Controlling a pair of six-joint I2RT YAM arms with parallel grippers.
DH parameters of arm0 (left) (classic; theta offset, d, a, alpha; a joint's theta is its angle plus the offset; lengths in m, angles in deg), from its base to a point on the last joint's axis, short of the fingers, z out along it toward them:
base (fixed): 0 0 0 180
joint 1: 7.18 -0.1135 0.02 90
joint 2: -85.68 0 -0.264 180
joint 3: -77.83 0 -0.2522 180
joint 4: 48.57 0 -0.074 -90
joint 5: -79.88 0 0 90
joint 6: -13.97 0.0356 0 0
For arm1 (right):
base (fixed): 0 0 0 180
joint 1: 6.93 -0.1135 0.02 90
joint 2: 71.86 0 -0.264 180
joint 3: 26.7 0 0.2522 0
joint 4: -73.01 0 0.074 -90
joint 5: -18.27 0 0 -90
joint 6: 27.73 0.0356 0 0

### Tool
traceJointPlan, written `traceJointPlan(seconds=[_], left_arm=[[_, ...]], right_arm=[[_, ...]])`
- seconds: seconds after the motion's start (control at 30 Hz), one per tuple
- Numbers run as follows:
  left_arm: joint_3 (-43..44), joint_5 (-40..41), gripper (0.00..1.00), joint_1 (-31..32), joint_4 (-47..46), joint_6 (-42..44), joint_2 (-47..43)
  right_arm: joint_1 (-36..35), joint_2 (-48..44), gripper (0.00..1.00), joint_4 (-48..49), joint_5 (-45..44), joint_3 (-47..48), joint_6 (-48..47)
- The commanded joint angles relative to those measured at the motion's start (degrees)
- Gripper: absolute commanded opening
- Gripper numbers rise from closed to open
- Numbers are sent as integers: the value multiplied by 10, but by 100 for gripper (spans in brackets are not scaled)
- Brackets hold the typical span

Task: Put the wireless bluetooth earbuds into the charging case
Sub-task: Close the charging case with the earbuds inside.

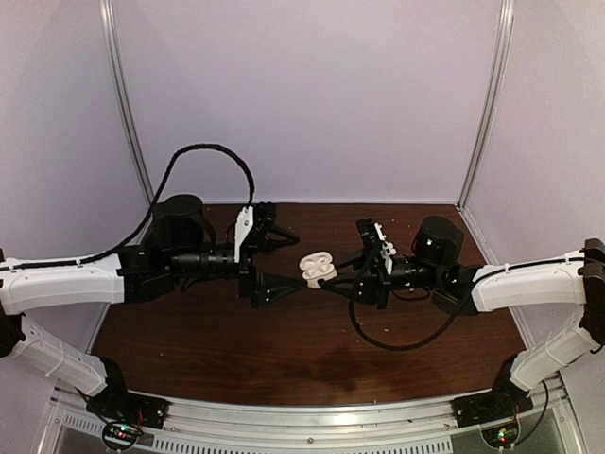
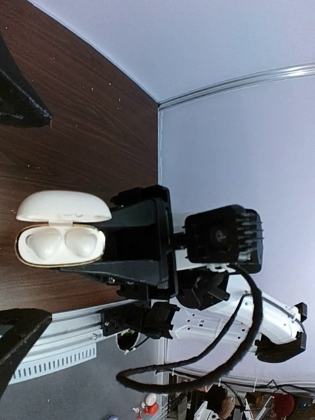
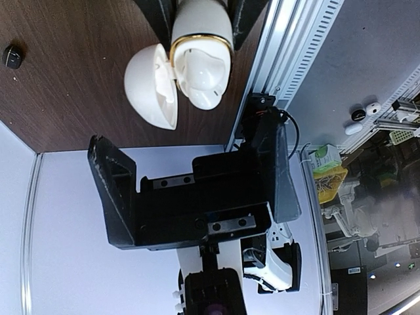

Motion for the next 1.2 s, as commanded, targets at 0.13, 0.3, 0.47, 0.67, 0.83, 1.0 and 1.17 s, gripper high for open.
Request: traceJointPlan(seconds=[0.13,0.3,0.47,0.67,0.83,1.0,1.17], left_arm=[[10,-108,87,2,-43,24,39],[21,-117,79,24,-19,71,39],[20,-89,72,52,-3,119,20],[17,45,72,65,20,165,1],[-29,211,79,89,-30,229,-42],[-31,312,79,124,-31,300,-30],[-8,373,78,143,-27,337,11]], right_arm=[[-1,-18,0,11,-16,14,5],[-1,-18,0,12,-28,13,10],[0,-8,0,16,-32,14,20],[5,-2,0,19,-31,26,51],[6,9,0,-18,-39,54,105],[6,18,0,-16,-37,69,183],[5,24,0,-12,-36,68,226]])
